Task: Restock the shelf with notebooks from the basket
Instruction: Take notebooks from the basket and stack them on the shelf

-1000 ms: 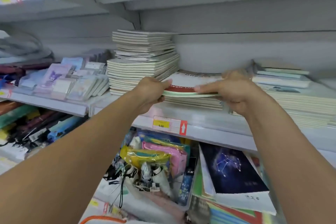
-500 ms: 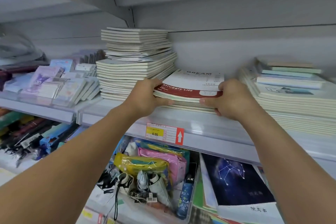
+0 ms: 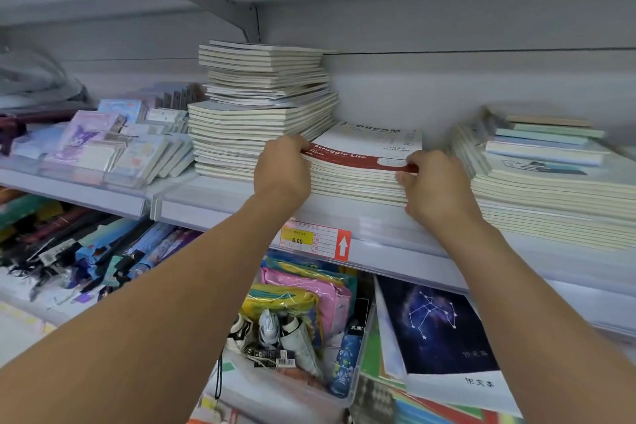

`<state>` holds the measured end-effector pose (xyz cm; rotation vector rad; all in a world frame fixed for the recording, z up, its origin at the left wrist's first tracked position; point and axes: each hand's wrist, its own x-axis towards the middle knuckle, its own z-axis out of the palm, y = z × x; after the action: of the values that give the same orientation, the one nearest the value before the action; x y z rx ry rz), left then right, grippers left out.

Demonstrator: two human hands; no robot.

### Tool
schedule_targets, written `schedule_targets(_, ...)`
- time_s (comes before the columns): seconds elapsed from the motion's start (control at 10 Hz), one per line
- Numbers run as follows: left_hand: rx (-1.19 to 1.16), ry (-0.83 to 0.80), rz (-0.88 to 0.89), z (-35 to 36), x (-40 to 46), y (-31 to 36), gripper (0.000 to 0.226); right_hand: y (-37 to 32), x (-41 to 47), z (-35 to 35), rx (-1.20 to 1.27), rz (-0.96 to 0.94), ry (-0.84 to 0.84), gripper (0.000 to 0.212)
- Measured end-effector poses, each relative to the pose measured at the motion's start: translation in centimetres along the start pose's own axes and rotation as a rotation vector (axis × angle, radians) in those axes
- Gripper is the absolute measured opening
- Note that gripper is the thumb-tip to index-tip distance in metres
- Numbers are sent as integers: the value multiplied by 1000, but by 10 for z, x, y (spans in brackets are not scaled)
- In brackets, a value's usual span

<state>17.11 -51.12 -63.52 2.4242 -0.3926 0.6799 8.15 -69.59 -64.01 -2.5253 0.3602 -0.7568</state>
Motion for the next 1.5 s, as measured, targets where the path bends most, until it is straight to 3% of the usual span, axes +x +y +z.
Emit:
schedule_targets(0.1,-33,21,5,-18,-11,1,30,-14,-14,-10,-137,-111,268,20)
schedule_targets(0.2,-79,42,154,-53,-47,-18,26,-43,-39,-8,22,-365,488,22)
schedule_targets(0.3,-51,-238,151,-91,-111,-64,13,-67,-96,44,328,-538,135,33)
schedule_targets(0.4,92,-787,-29,-123,-182,-115,12,-61,-176,125,179,-622,-733,29)
schedule_targets(0.5,295,-1201,-235,-148,-240,-151,23,-26,-256,206,-131,-464,-1370,41)
schedule_targets(0.6,422,-1415,-347,-159,-269,-164,35,20,-329,266,-233,-178,-1394,72)
schedule_targets(0.7,281,-1266,-389,-162,-267,-172,33,51,-375,297,-204,68,-1325,120)
schedule_targets(0.8,322,-1099,-298,-166,-261,-174,35,68,-392,315,-218,67,-1220,135)
schedule_targets(0.9,453,-1253,-299,-167,-263,-176,42,69,-397,324,-307,-14,-1165,138)
schedule_targets(1.0,447,-1276,-324,-163,-264,-179,40,65,-399,332,-335,-9,-1132,134)
schedule_targets(1.3,350,-1135,-441,-161,-265,-170,36,66,-408,332,-365,51,-1047,105)
schedule_targets(1.5,267,-1025,-479,-161,-280,-161,38,89,-410,320,-235,33,-932,58)
